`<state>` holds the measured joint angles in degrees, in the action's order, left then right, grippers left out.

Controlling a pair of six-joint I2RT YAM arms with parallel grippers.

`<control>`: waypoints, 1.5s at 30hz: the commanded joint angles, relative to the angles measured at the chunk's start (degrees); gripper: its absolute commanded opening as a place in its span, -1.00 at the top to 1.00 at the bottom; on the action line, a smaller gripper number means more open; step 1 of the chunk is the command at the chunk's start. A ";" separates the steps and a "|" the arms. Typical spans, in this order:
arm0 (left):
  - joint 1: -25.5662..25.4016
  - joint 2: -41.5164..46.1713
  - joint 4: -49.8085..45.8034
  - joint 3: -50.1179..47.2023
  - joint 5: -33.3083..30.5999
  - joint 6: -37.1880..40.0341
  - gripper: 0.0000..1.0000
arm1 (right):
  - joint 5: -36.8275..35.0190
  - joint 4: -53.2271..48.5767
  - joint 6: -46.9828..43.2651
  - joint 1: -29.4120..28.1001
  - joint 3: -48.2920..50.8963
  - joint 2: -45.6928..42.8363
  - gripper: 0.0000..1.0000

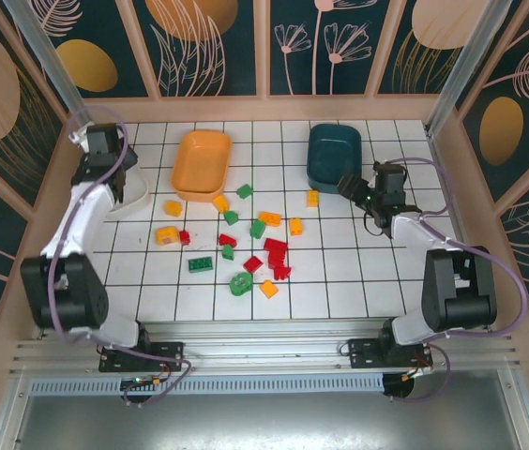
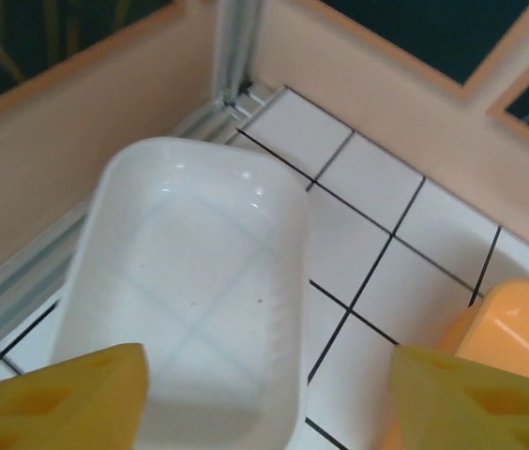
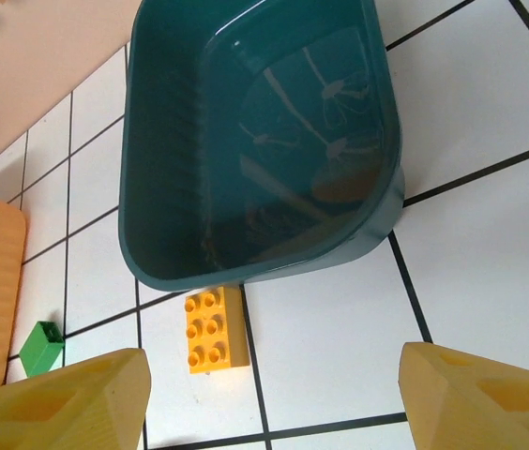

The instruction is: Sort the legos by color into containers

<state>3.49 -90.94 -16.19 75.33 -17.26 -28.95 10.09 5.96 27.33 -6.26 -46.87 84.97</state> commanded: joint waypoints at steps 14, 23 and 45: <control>0.21 -24.43 -5.58 11.87 6.10 5.01 -0.15 | 0.06 -1.35 -2.11 -0.75 -1.15 0.19 -0.43; 0.25 -27.01 -3.85 10.11 5.39 7.84 0.36 | -0.24 -2.65 -2.37 -0.82 -2.58 -0.38 -0.39; -18.96 -14.21 -11.52 20.93 -6.88 15.21 1.00 | -0.05 -2.04 -2.17 0.00 -2.70 -1.42 -0.37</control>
<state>-10.17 -105.06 -25.06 92.88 -23.51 -14.81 10.35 3.57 25.82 -6.57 -48.86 85.52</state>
